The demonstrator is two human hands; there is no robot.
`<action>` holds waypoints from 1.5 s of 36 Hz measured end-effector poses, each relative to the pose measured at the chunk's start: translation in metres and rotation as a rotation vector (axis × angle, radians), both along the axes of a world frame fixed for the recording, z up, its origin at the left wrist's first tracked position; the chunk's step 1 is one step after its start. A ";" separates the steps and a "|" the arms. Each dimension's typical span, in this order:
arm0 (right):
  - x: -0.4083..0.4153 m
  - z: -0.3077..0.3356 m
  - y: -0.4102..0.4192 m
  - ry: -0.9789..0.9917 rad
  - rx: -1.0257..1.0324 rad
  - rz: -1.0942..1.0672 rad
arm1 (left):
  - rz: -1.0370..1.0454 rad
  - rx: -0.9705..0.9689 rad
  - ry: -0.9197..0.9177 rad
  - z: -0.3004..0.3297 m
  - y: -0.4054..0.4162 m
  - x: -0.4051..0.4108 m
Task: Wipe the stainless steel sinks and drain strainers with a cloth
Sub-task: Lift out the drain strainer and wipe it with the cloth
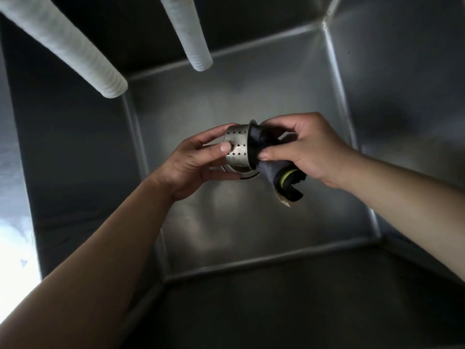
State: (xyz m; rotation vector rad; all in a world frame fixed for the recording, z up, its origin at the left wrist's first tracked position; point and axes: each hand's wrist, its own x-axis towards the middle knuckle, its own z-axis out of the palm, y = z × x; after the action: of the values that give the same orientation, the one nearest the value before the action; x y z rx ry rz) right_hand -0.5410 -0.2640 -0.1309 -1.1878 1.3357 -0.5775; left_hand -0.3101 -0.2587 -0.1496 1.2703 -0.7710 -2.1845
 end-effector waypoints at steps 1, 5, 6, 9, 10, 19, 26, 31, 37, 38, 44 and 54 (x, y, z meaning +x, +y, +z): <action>0.004 0.001 0.002 0.038 -0.081 0.002 | 0.005 0.014 -0.021 0.002 0.001 -0.002; 0.010 0.008 0.009 0.329 -0.441 0.150 | -0.035 0.118 -0.084 0.009 0.002 -0.006; 0.009 0.010 0.011 0.375 -0.536 0.201 | -0.047 0.146 -0.069 0.011 0.003 -0.005; 0.005 0.011 0.014 0.434 -0.806 0.284 | -0.054 0.222 0.029 0.012 0.004 -0.002; 0.004 0.010 0.013 0.441 -0.869 0.296 | -0.057 0.240 0.053 0.013 0.004 -0.002; 0.002 -0.009 -0.002 0.115 -0.228 0.039 | 0.033 0.083 -0.113 0.013 -0.006 -0.019; -0.016 -0.019 0.010 -0.591 0.801 -0.161 | -0.238 -0.374 -0.291 0.019 -0.010 -0.014; -0.025 -0.021 0.025 -0.601 0.810 -0.202 | -0.380 -0.428 -0.264 0.024 -0.011 -0.011; -0.009 -0.005 0.014 -0.136 0.291 -0.082 | -0.082 -0.167 -0.245 0.019 0.005 -0.021; -0.005 -0.002 0.015 -0.046 0.147 -0.052 | -0.063 -0.095 -0.245 0.017 0.007 -0.023; 0.002 0.010 0.010 0.312 -0.477 0.253 | 0.045 0.313 -0.019 0.015 0.014 -0.023; -0.014 -0.005 0.008 0.435 -0.739 0.403 | 0.067 0.622 0.027 0.009 0.002 -0.028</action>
State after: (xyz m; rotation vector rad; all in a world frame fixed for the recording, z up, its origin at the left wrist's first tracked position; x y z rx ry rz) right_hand -0.5554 -0.2559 -0.1357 -2.2284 1.2034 -0.5481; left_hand -0.3382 -0.2564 -0.1402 1.5106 -0.0150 -2.4701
